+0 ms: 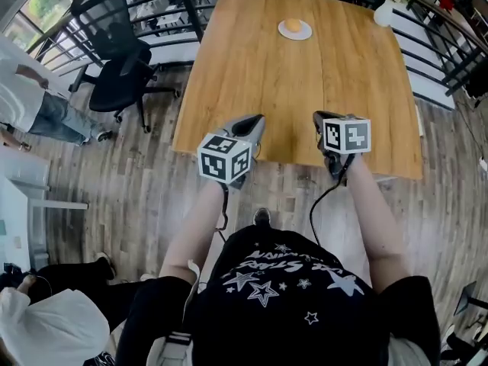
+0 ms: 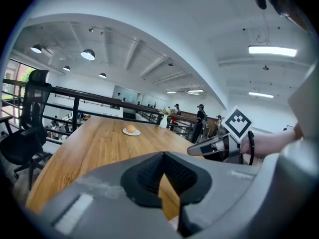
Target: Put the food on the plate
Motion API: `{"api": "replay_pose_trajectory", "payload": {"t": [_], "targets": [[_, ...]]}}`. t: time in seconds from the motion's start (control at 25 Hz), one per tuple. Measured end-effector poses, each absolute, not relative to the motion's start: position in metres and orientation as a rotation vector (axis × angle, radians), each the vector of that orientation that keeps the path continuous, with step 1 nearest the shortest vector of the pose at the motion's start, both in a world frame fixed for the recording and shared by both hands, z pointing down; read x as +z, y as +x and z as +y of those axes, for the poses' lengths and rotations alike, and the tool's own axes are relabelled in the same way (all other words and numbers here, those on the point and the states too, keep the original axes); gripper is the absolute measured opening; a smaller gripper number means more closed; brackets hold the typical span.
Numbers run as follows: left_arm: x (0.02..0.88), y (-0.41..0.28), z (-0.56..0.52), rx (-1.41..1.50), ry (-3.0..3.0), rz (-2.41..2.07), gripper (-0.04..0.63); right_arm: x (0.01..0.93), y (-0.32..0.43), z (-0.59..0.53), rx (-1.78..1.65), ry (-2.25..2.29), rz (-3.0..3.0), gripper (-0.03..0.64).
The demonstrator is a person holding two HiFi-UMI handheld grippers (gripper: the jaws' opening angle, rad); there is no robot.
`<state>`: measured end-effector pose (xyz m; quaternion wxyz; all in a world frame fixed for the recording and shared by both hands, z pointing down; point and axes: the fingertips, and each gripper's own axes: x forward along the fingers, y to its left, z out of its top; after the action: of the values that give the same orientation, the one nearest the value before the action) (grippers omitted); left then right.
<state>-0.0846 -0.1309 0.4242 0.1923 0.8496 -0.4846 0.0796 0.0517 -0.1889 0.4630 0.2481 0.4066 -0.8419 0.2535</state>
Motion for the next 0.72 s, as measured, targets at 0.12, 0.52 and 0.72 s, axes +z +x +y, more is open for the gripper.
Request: {"api": "replay_pose_trajectory", "payload": {"t": [0.12,0.52,0.72], "targets": [[0.425,-0.066,-0.119,0.223,2.369,-1.361,0.002,0.463,0.069,-0.172,0.693,1.104,-2.300,0.003],[0.427,-0.027,-0.069,0.231,2.368,-1.380,0.002,0.458,0.104,-0.115,0.665,1.063,-2.370,0.002],[0.425,-0.013,-0.038,0.227,2.369,-1.391,0.002,0.435,0.116,-0.080,0.678,1.077,-2.490,0.002]]}}
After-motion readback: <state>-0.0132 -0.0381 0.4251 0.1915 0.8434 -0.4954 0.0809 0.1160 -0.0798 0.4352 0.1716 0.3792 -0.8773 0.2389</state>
